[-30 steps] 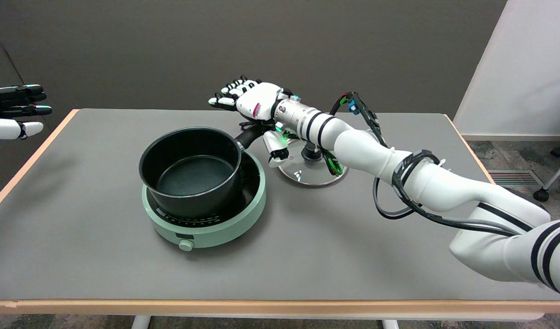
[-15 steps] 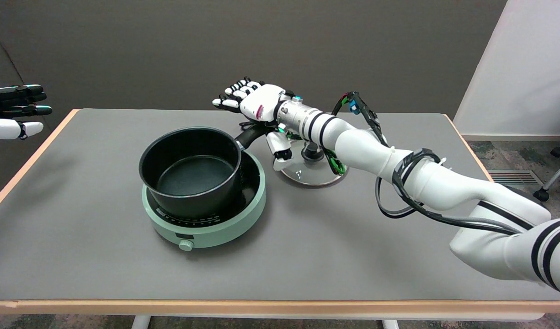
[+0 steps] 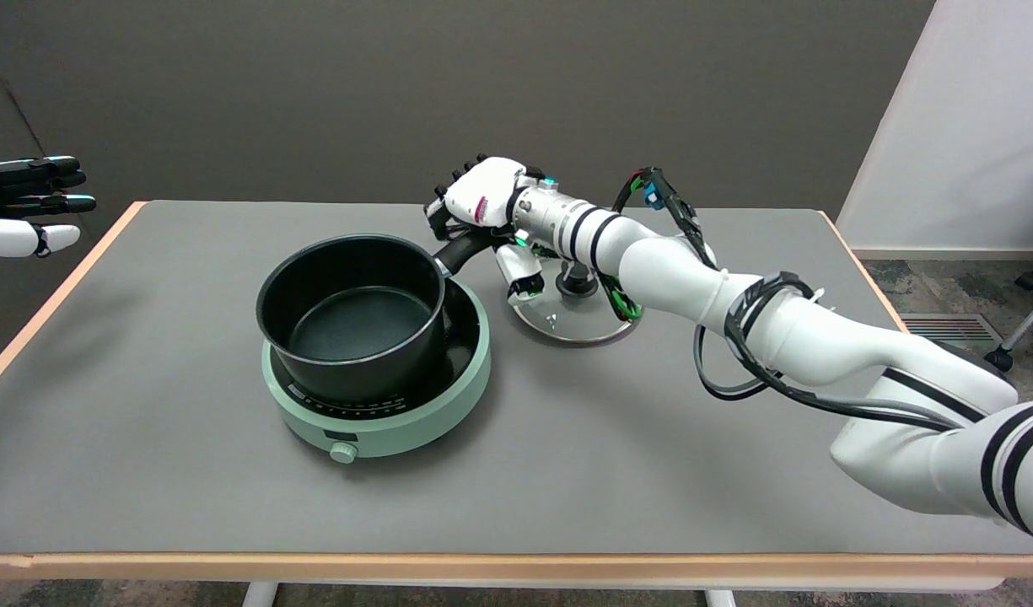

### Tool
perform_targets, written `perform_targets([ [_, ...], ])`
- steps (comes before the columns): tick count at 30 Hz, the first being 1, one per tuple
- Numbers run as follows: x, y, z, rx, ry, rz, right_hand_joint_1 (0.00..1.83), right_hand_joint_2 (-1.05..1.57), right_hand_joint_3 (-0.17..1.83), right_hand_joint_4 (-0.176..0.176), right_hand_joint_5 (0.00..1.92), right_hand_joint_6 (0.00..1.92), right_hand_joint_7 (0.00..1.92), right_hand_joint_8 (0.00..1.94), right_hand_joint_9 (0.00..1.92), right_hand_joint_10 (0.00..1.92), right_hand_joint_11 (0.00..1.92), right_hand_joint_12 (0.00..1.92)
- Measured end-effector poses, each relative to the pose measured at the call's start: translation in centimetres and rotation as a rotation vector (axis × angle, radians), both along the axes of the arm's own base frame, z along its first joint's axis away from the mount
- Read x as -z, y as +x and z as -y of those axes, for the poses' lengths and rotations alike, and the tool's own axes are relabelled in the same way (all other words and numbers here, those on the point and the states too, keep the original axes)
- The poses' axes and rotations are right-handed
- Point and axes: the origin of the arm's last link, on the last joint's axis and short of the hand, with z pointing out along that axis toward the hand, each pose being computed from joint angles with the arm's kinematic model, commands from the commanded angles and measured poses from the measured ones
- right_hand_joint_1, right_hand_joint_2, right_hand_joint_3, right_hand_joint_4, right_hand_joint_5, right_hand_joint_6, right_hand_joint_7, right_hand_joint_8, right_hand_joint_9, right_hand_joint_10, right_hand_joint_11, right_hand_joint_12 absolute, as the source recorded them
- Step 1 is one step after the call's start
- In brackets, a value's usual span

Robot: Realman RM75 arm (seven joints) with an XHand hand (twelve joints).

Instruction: Pick up the pot.

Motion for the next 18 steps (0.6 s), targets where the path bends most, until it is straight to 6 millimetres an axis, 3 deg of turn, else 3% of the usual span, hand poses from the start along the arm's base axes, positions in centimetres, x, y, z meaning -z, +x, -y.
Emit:
perform_targets([
  [2,0.0,0.04,0.01,-0.001,0.0,-0.003,1.22,-0.83,1.83,0.164,0.91,0.91,0.91,0.91,0.91,0.91,0.91,0.91],
  [6,0.01,0.12,0.05,-0.002,0.002,-0.007,1.17,-0.7,1.83,0.048,1.02,1.02,1.02,1.02,1.02,1.02,1.02,1.02],
  [10,0.06,0.25,0.09,-0.005,0.003,-0.008,1.13,-0.31,1.83,-0.072,1.23,1.23,1.23,1.23,1.23,1.23,1.23,1.23],
  [12,0.1,0.28,0.1,-0.005,0.004,-0.007,1.11,-0.16,1.83,-0.108,1.3,1.3,1.3,1.3,1.3,1.3,1.3,1.3],
  [18,0.19,0.39,0.13,-0.005,0.006,-0.006,1.08,-0.05,1.7,-0.13,1.38,1.38,1.38,1.38,1.38,1.38,1.38,1.38],
])
